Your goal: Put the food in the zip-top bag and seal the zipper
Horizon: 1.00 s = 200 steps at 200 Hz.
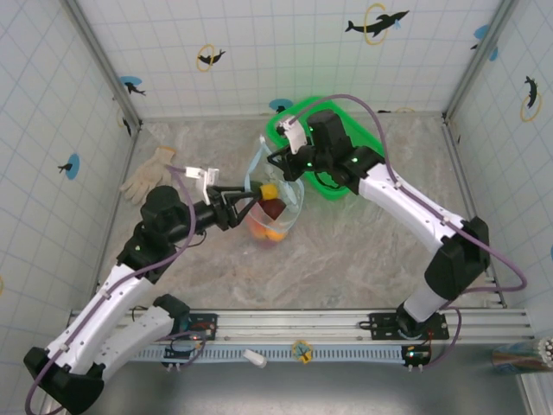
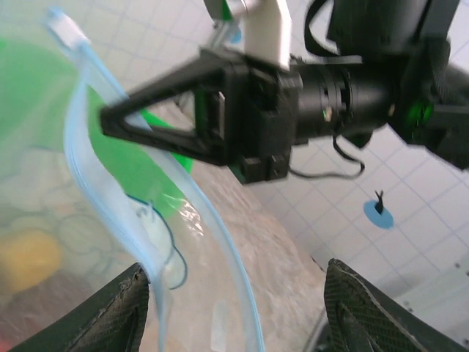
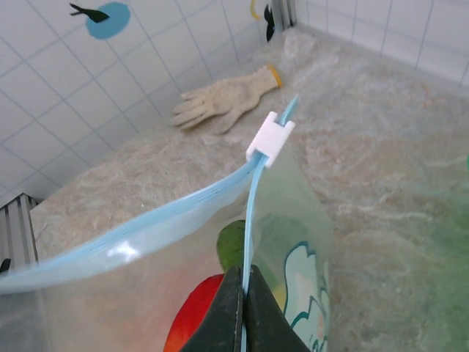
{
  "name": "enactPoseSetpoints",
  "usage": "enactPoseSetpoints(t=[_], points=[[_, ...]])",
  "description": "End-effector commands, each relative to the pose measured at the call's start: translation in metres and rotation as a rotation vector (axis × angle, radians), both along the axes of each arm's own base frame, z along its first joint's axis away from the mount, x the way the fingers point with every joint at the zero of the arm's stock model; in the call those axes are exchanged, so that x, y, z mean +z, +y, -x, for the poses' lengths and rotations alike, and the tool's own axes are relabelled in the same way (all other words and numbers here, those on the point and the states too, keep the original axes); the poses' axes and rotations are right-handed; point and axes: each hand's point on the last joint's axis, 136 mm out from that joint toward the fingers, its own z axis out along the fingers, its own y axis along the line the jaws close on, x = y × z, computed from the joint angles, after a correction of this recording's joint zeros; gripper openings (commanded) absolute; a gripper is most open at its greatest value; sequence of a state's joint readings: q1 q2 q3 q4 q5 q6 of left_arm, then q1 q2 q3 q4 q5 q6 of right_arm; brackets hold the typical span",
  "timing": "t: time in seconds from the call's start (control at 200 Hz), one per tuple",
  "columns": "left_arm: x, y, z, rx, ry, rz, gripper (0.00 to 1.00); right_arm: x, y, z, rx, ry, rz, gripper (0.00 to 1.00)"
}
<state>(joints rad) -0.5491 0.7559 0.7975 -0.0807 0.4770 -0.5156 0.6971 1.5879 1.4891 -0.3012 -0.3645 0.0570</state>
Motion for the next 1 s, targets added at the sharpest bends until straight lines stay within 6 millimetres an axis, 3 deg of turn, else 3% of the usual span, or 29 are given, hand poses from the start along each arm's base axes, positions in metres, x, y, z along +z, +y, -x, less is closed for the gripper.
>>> enactPoseSetpoints(t=[0.0,0.19,0.405,0.56,0.721,0.801,0.996], points=[[0.043,0.018,-0.003,0.103,-0.177,-0.024,0.64,0.056,-0.002,0.002,0.064,-0.223,-0.132,0.00],[0.052,0.039,-0.022,0.259,-0.236,-0.111,0.60,0.071,-0.006,0.002,0.121,-0.314,-0.107,0.00],[0.032,0.070,-0.056,0.479,-0.354,-0.342,0.59,0.079,-0.012,0.013,0.216,-0.384,-0.165,0.00],[0.011,0.051,-0.062,0.374,-0.416,-0.450,0.58,0.085,-0.009,0.026,0.319,-0.376,-0.222,0.00],[0.016,0.014,-0.034,0.121,-0.579,-0.375,0.59,0.074,-0.007,0.044,0.452,-0.300,-0.255,0.00],[0.016,0.008,-0.025,0.078,-0.664,-0.350,0.60,0.064,-0.007,0.050,0.492,-0.256,-0.258,0.00],[0.004,-0.003,-0.026,0.013,-0.747,-0.402,0.60,0.052,-0.005,0.069,0.621,-0.153,-0.307,0.00]])
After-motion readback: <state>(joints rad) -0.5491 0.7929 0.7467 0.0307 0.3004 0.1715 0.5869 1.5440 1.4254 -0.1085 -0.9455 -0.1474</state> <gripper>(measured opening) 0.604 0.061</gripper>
